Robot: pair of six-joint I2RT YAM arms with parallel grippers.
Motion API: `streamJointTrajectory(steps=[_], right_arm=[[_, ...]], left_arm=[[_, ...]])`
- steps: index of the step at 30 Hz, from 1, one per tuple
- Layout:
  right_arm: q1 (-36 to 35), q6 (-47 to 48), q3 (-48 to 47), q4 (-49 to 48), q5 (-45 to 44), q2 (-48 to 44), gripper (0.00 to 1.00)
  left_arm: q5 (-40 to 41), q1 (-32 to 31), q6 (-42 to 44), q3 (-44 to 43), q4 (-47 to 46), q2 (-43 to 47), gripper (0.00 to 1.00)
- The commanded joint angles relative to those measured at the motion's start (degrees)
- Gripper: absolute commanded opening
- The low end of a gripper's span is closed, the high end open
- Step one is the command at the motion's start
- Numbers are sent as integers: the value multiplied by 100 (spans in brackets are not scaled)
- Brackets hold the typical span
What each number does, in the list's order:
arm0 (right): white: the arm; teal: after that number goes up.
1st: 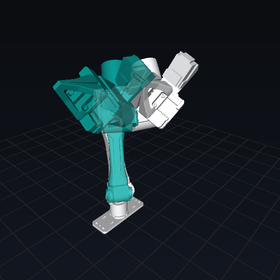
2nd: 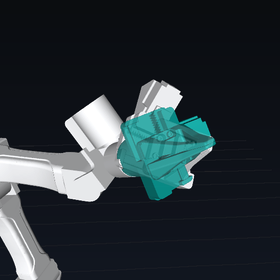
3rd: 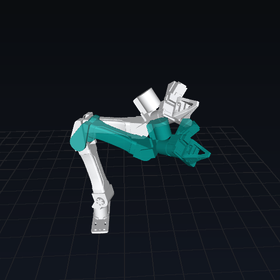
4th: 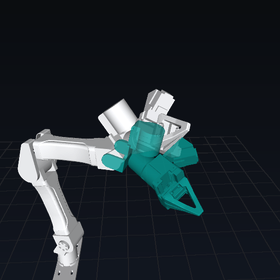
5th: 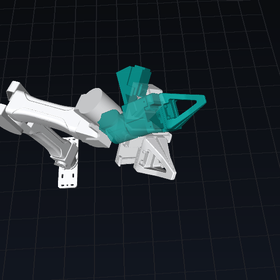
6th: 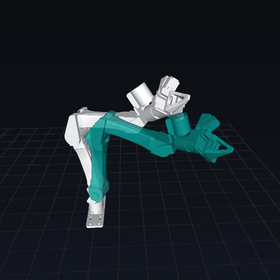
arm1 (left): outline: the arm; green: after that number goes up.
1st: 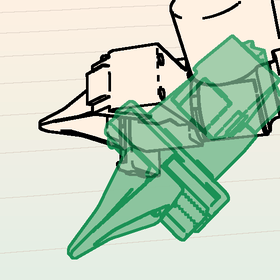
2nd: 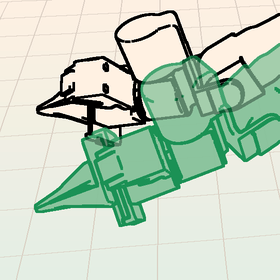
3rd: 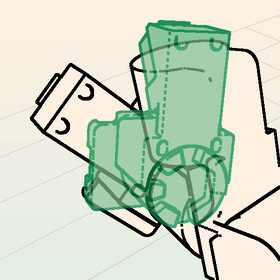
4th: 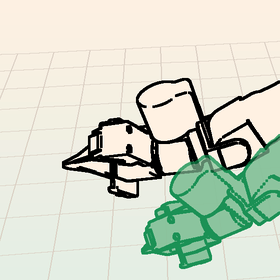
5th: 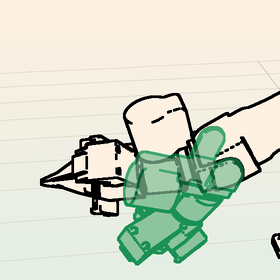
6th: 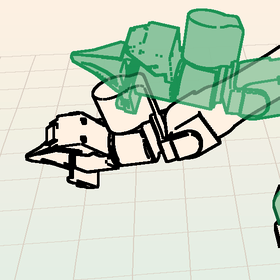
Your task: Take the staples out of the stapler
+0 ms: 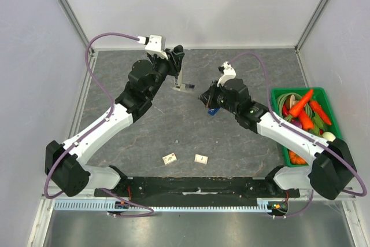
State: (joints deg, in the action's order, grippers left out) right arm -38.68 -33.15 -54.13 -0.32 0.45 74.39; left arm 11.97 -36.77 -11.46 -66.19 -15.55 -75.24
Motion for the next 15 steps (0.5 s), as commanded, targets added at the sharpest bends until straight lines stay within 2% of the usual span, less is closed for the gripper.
streamJointTrajectory(steps=[1,9,15], right_arm=[[-140,-526,438,-363,438,145,0],[-456,-1237,517,-1321,983,919,0],[-536,-1327,351,-1533,615,1288,0]], left_arm=[[43,-23,-57,-333,-405,317,2],[7,-23,-199,-184,-291,589,2],[-72,-31,-382,10,-150,800,2]])
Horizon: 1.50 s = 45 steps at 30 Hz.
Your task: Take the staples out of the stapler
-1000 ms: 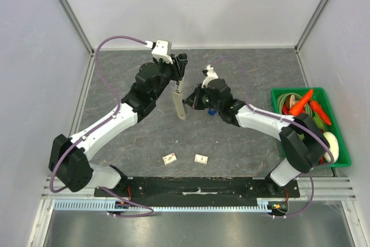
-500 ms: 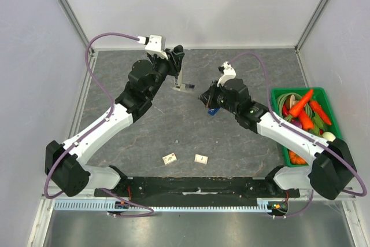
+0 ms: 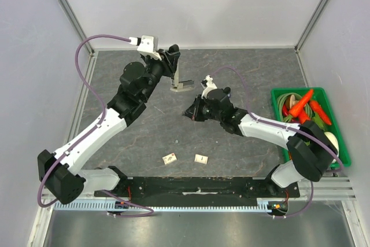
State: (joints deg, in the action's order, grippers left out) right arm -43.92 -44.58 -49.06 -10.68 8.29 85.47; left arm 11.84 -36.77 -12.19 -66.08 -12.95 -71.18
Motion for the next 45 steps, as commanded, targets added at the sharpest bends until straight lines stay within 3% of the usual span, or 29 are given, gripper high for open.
streamJointTrajectory(steps=[1,15,28,39,45], right_arm=[[-20,-87,-235,-462,-275,241,0],[375,537,-1070,-93,-408,453,0],[349,1302,-1827,558,59,225,0],[393,2075,-1555,1893,-1610,-584,0],[805,2173,-1221,2298,-2218,-909,7]], left_arm=[[-59,-32,-354,69,-367,446,2],[-541,-23,-636,878,249,1246,2],[-1157,-23,-838,1028,530,931,2],[-542,65,-206,9,1207,-623,2],[-183,390,-118,-667,1593,-1740,2]])
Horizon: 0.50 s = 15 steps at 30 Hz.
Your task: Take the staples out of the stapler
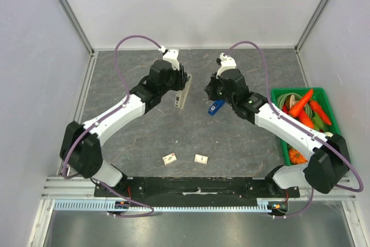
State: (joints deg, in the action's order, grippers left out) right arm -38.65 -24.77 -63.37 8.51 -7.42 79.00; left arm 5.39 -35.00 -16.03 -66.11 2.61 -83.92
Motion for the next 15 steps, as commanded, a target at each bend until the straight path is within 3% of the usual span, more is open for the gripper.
streamJointTrajectory(steps=[1,10,15], right_arm=[[306,175,272,405,-664,-323,8],[315,52,659,493,-559,-763,13],[323,78,721,546,-418,-895,16]], left_arm=[[559,309,293,-771,151,-633,2],[271,1214,329,-1298,476,-1969,2],[462,1400,618,-1694,828,-2576,2]])
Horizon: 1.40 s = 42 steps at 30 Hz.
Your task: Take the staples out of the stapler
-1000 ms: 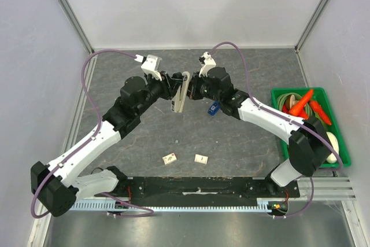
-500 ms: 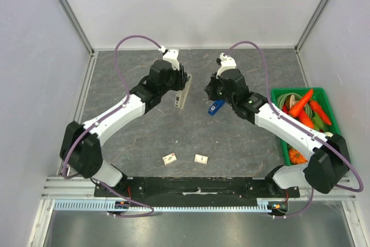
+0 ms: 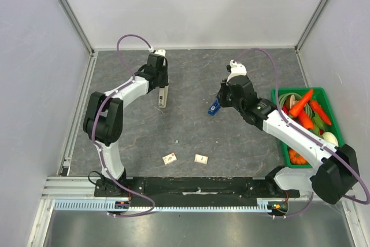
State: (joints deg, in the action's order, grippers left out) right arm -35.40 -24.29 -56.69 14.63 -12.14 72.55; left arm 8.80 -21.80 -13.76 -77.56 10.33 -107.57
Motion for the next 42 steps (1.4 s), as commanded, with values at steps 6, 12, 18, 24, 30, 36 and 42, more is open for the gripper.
streamJointTrajectory(steps=[6,12,18,24,30,36,42], right_arm=[[-11,48,193,-75,107,-382,25],[-11,83,246,-48,124,-435,32],[-11,126,202,66,89,-567,40],[-11,206,53,320,-16,-874,52],[-2,267,-105,786,-437,-1383,57],[6,276,-246,1260,-807,-2095,64],[-2,329,-343,1674,-930,-2403,71]], left_arm=[[369,115,831,-945,426,-721,32],[368,115,954,-1068,523,-731,58],[255,97,1016,-1147,523,-292,80],[-10,-525,1033,-1235,400,166,81],[-211,-1458,1139,-1806,496,-176,81],[-1036,-1748,875,-2386,418,-888,81],[-1583,-2003,910,-2939,417,-1573,82]])
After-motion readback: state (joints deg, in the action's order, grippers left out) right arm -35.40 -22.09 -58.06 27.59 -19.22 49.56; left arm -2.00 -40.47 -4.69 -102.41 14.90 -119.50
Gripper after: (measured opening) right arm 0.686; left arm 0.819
